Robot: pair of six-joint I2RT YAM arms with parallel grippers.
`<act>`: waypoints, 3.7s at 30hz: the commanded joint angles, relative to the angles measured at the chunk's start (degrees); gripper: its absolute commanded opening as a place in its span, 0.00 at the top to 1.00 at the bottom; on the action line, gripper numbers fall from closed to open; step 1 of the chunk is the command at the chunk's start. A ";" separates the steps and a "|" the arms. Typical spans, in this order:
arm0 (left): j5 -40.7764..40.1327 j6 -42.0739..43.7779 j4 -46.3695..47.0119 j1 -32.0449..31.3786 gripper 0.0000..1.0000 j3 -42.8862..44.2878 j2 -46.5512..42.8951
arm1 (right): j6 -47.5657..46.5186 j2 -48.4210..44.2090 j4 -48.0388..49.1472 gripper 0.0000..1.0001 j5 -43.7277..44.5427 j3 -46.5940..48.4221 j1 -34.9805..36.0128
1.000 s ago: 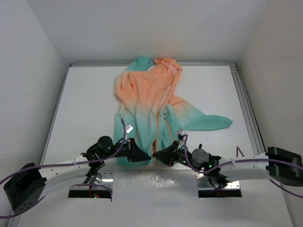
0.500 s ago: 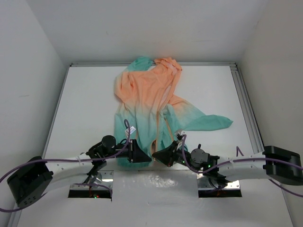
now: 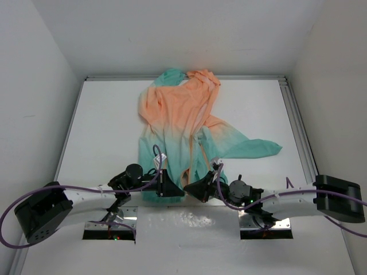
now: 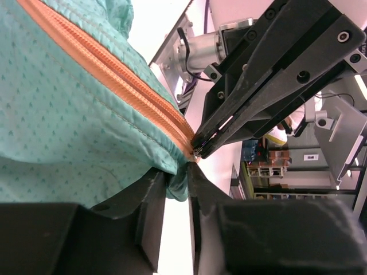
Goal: Zip up the jacket
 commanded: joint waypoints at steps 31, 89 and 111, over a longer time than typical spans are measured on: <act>0.91 2.04 -8.06 -1.39 1.00 -2.94 -11.43 | -14.11 14.03 -3.42 1.00 19.75 11.93 -1.94; -52.02 11.70 -44.91 28.38 0.87 17.81 1.82 | 4.35 21.07 -12.29 1.00 31.62 13.69 10.02; -25.20 16.79 -38.89 32.19 0.92 63.39 53.78 | 8.91 31.52 -9.12 1.00 26.78 20.54 -3.87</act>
